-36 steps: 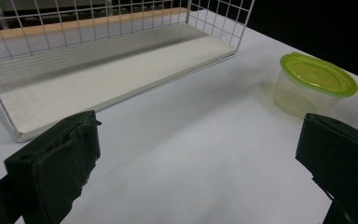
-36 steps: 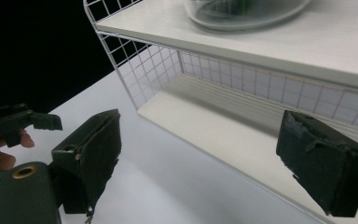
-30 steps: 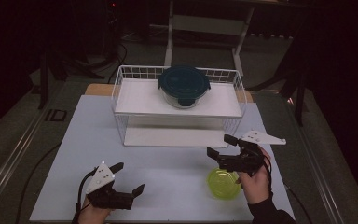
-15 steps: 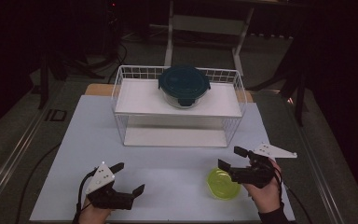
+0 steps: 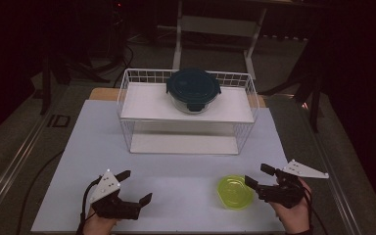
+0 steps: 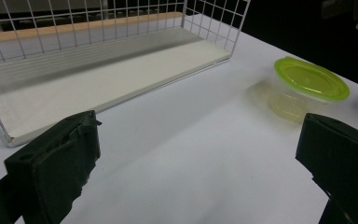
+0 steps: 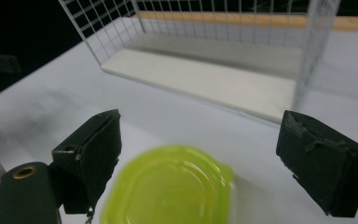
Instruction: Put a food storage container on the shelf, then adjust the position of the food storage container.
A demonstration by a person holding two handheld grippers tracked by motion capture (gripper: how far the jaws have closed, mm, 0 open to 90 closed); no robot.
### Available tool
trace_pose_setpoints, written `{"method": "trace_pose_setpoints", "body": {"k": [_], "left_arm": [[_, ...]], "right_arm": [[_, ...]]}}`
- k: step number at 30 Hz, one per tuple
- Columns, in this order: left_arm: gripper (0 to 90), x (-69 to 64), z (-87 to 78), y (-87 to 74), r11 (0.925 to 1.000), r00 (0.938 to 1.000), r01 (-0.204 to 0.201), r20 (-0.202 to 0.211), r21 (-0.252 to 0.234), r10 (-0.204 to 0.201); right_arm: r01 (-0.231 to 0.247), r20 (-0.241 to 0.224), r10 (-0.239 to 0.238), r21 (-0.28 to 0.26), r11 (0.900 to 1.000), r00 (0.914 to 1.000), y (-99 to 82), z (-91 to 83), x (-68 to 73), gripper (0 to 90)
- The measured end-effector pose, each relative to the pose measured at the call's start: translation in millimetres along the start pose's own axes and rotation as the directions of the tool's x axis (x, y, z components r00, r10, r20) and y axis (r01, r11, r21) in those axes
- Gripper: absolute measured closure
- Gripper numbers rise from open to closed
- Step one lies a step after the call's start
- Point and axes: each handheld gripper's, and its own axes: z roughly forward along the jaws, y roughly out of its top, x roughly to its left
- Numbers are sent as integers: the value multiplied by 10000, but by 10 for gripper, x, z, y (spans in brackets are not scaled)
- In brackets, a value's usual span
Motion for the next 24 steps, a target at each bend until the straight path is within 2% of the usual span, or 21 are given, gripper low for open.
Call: {"method": "trace_pose_setpoints", "body": {"k": [5, 8, 11, 16, 17, 18, 20, 24], "left_arm": [[0, -1, 8, -6, 10000, 10000, -14, -3, 15, 14], [0, 2, 7, -10, 9999, 9999, 97, 90, -31, -96], [0, -4, 6, -6, 10000, 9999, 44, 105, -41, -43], [0, -3, 16, -3, 10000, 9999, 45, 132, -35, -44], [0, -5, 15, -3, 9999, 9999, 84, 146, -62, -84], [0, -7, 15, -1, 9999, 9998, 82, 165, -67, -81], [0, -16, 17, 2, 10000, 9999, 29, 146, -68, -28], [0, -12, 13, 2, 9999, 9999, 39, 144, -99, -37]], "right_arm": [[-97, 178, 94, 181, 9998, 9998, -123, -84, -68, 148], [-318, 484, 306, 230, 9992, 9984, -237, -164, -153, 178], [-475, 592, 456, 309, 9984, 9972, -296, -197, -188, 191], [-452, 776, 400, 671, 9967, 9962, -395, -223, -221, 222], [-160, 1185, 35, 1046, 9944, 9930, -470, -216, -229, 280], [-121, 1247, -22, 1137, 9934, 9922, -494, -211, -232, 302], [-206, 1255, 38, 1327, 9909, 9921, -533, -190, -237, 347], [-188, 931, 21, 1782, 9838, 9957, -593, -119, -216, 496]]}}
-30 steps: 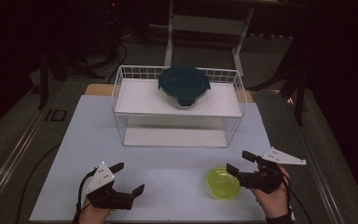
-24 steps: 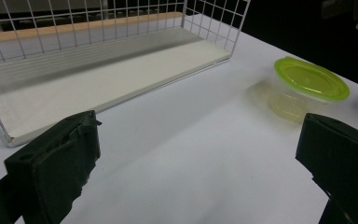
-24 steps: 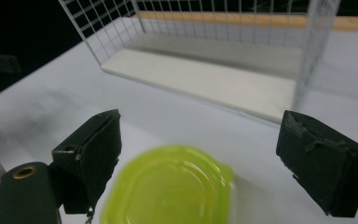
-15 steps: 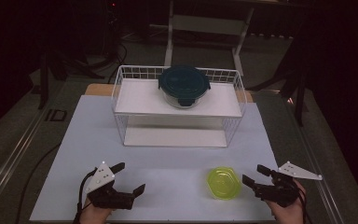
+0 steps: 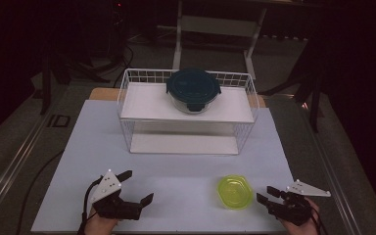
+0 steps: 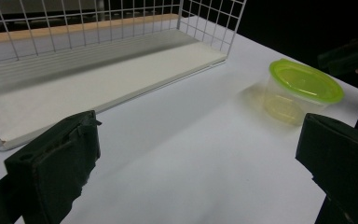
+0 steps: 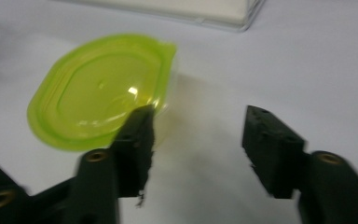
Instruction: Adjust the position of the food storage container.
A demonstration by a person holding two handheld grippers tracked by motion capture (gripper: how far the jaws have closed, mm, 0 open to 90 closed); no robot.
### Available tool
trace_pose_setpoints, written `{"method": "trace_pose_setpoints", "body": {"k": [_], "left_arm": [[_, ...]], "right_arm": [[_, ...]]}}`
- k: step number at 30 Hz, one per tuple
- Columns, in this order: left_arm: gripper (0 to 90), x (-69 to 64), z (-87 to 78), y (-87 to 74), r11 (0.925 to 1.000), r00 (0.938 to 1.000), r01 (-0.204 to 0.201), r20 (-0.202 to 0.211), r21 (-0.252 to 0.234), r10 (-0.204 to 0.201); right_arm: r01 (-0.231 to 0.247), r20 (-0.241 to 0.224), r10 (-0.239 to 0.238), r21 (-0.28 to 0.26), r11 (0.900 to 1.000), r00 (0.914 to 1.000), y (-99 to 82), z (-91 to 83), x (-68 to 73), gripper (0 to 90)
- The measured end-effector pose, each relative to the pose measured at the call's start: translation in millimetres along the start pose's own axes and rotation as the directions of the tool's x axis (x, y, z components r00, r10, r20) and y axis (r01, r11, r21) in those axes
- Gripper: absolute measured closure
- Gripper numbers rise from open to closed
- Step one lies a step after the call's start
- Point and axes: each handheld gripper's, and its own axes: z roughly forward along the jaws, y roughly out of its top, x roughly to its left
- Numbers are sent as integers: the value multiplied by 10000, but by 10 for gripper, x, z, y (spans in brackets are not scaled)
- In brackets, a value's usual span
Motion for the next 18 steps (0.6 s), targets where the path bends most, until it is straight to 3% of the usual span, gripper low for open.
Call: {"method": "trace_pose_setpoints", "body": {"k": [10, 18], "left_arm": [[0, -5, -7, 2, 10000, 10000, -30, -45, 32, 30], [0, 3, -9, 1, 10000, 10000, -29, -69, 38, 29]], "right_arm": [[150, -586, -100, 853, 9962, 9982, -63, 113, 26, 897], [316, -1073, -160, 1455, 9889, 9941, -79, 217, 74, 900]]}}
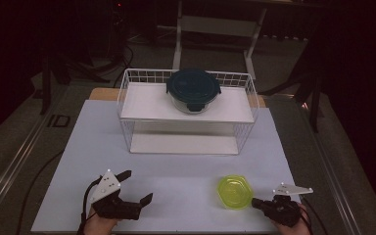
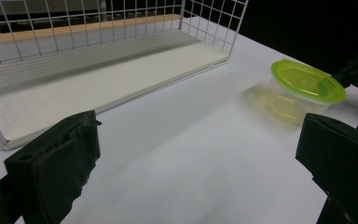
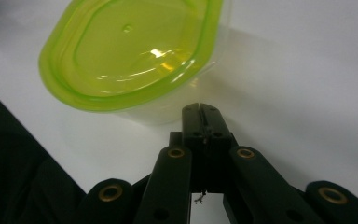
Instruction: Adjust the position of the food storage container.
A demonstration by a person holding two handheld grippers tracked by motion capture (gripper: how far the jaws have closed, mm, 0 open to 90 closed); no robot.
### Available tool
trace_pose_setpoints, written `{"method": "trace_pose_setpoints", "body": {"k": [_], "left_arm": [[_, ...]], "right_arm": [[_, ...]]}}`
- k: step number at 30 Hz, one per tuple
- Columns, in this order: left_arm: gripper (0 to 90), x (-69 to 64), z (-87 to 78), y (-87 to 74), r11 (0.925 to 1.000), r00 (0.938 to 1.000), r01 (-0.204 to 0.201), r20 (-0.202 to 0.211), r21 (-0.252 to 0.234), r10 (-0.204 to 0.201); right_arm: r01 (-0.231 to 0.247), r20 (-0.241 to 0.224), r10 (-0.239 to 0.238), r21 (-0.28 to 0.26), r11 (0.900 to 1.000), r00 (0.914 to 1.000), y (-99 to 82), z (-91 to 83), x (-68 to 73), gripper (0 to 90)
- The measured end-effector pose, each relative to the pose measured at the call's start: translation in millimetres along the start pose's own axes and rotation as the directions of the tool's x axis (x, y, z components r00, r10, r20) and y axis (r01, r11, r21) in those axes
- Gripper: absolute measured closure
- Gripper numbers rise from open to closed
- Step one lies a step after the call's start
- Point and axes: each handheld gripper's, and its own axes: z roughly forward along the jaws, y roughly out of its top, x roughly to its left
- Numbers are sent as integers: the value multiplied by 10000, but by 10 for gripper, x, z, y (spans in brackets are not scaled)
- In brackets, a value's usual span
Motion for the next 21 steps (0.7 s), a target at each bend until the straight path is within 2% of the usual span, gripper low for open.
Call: {"method": "trace_pose_setpoints", "body": {"k": [1, 3, 5, 11, 21], "left_arm": [[0, 0, 1, -1, 10000, 10000, 0, -9, -3, 0], [0, 1, 5, -3, 10000, 10000, 0, -13, 26, 0], [0, 0, 4, 0, 10000, 10000, -2, -17, -4, 2], [0, 2, 0, 5, 10000, 10000, 21, -39, -39, -21], [0, 15, -3, 3, 10000, 10000, -13, -92, -6, 13]], "right_arm": [[-21, -59, 21, 34, 10000, 10000, 1, 8, 9, 900], [-420, -346, 417, -75, 9991, 9985, 14, 23, 3, 900], [-338, -230, 340, 88, 9994, 9992, 33, 56, 30, 900], [-168, -529, 193, 478, 9987, 9984, 69, 190, 110, 900], [220, -706, -169, 724, 9971, 9974, 177, 366, 227, 900]]}}
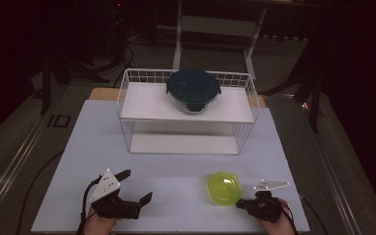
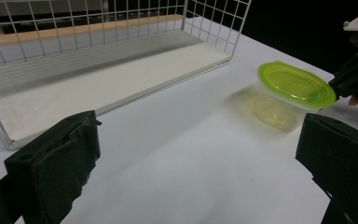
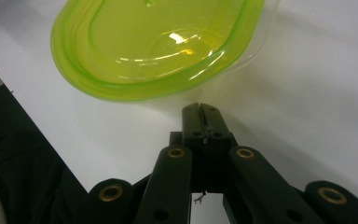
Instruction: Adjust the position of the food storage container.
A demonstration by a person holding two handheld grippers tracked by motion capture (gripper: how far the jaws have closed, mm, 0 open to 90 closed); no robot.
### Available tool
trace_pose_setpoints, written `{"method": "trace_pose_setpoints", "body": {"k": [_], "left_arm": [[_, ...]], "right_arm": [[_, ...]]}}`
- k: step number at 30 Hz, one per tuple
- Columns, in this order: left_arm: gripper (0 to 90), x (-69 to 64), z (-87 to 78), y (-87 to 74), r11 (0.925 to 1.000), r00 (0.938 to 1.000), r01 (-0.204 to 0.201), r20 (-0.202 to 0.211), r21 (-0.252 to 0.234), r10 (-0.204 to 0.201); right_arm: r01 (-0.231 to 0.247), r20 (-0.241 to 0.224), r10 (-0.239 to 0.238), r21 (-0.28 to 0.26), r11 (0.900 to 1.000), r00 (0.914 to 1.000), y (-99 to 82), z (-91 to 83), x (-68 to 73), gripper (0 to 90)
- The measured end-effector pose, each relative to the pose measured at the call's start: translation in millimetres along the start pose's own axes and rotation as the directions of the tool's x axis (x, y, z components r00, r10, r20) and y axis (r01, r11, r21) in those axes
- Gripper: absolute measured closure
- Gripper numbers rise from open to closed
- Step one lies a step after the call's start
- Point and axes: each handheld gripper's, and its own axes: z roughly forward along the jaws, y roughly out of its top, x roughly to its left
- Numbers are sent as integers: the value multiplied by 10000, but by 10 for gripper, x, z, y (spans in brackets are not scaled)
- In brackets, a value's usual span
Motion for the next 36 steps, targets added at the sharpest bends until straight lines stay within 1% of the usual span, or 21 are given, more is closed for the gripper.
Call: {"method": "trace_pose_setpoints", "body": {"k": [3, 8, 11, 14, 15, 17, 18, 19, 21, 24, 31, 36], "left_arm": [[0, -6, 1, 1, 10000, 10000, -31, -15, -6, 31], [0, 0, 1, 1, 10000, 10000, -5, -6, 5, 5], [0, -6, 5, -2, 10000, 10000, -33, -1, 43, 33], [0, -4, 1, -1, 10000, 10000, -56, -12, 24, 56], [0, -2, 1, -1, 10000, 10000, -51, -23, 22, 51], [0, 0, 1, -1, 10000, 10000, -35, -16, 31, 35], [0, -1, 4, -2, 10000, 10000, -53, -23, 38, 54], [0, -4, 5, -3, 10000, 10000, -57, -21, 44, 57], [0, -7, 5, -2, 10000, 10000, -61, -22, 57, 61], [0, -4, 5, -1, 10000, 10000, -48, -25, 51, 48], [0, -6, 7, 0, 9999, 10000, -62, -15, 88, 63], [0, -3, 5, 0, 10000, 10000, -45, -12, 76, 45]], "right_arm": [[112, -71, -111, 102, 9999, 9999, 43, 58, 32, 900], [172, -191, -170, 76, 9998, 9997, 107, 120, 72, 900], [242, -186, -240, 148, 9996, 9995, 137, 154, 87, 900], [309, -112, -306, 213, 9993, 9995, 144, 172, 87, 900], [289, -20, -289, 217, 9993, 9996, 144, 167, 78, 900], [227, 75, -229, 167, 9996, 9997, 149, 153, 45, 900], [203, 232, -206, 119, 9997, 9995, 153, 145, 29, 900], [125, 247, -126, 56, 9999, 9996, 159, 137, 13, 900], [137, 374, -137, 20, 9999, 9992, 174, 132, -9, 900], [105, 388, -108, 67, 9999, 9992, 188, 159, -11, 900], [240, 183, -245, 253, 9994, 9995, 253, 252, 54, 900], [358, 4, -358, 277, 9990, 9994, 334, 328, 112, 900]]}}
